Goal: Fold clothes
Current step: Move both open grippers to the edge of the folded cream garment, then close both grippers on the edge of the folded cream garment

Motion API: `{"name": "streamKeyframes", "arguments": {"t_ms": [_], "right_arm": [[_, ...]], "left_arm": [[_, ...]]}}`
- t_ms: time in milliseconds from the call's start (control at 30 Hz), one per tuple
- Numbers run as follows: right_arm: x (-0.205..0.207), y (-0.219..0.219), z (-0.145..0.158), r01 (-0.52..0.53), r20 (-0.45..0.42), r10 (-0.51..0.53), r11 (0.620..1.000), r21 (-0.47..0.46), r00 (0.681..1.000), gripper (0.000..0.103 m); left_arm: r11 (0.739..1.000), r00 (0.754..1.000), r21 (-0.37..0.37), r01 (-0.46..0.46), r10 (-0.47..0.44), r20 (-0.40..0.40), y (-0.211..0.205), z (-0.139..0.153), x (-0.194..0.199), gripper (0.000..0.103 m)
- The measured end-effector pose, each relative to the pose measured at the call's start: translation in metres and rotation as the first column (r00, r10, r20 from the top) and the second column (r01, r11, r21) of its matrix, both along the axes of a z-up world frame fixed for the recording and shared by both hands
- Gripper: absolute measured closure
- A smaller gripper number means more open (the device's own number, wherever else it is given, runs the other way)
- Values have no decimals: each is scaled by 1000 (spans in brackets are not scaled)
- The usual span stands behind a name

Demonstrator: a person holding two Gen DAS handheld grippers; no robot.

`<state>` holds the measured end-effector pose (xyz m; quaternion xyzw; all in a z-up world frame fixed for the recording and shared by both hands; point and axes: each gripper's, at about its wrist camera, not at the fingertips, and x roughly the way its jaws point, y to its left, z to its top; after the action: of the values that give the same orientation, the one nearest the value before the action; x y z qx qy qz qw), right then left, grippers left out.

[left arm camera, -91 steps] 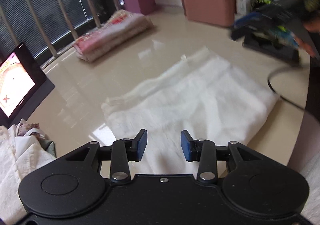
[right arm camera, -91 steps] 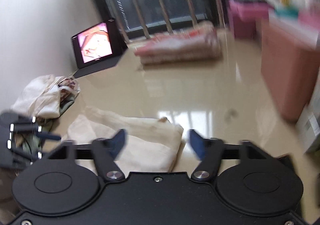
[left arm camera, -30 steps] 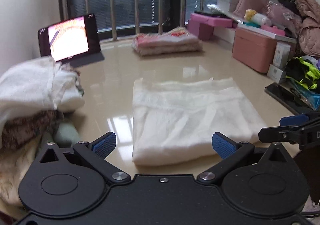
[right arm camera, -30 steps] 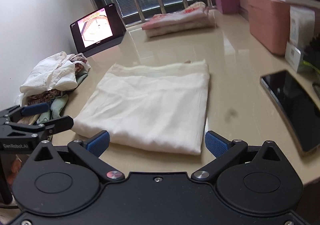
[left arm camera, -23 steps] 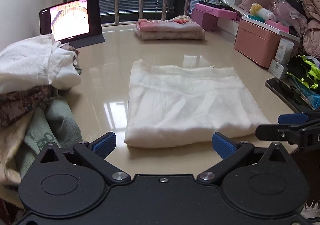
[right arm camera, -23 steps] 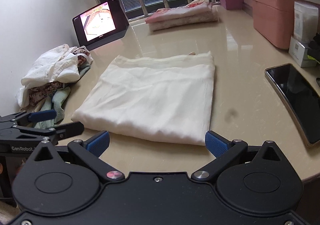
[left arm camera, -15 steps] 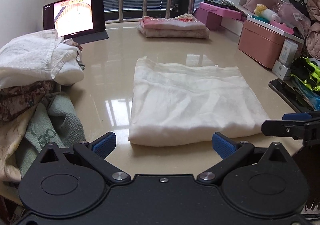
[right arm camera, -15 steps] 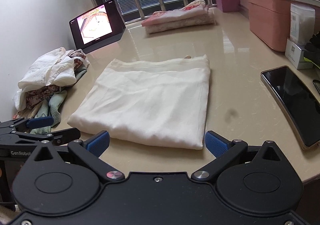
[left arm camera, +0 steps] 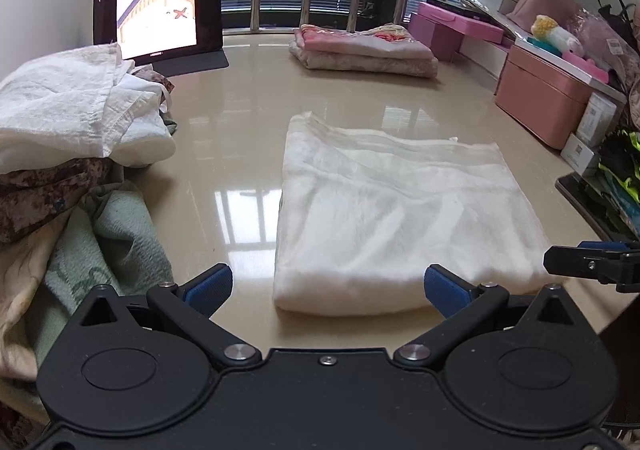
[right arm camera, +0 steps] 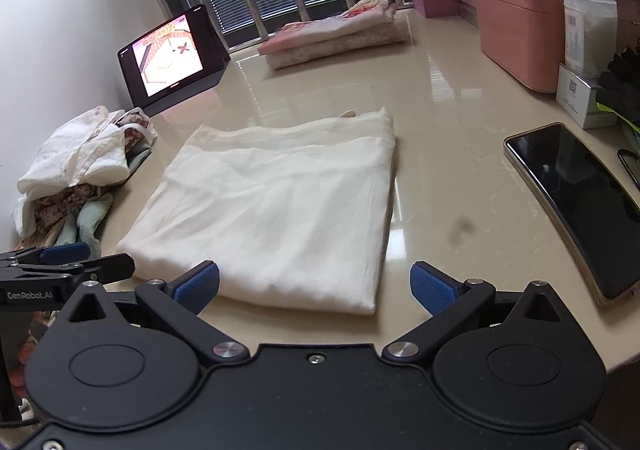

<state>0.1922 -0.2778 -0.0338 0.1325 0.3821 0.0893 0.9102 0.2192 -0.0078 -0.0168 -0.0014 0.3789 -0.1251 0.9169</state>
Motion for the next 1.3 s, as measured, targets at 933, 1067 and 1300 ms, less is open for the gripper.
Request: {"name": "streamKeyframes", "arguments": {"t_ms": [933, 1067, 1300], "right_arm": [[101, -18, -22, -13, 24, 13, 1000, -13, 1000, 58], [104, -17, -23, -4, 21, 5, 1000, -26, 1000, 69], [106, -21, -26, 37, 13, -37, 999, 11, 999, 90]], "left_arm": [[998, 997, 48, -44, 47, -56, -13, -24, 117, 44], [999, 999, 29, -23, 24, -45, -20, -23, 120, 65], [998, 997, -55, -10, 6, -71, -23, -23, 126, 88]]}}
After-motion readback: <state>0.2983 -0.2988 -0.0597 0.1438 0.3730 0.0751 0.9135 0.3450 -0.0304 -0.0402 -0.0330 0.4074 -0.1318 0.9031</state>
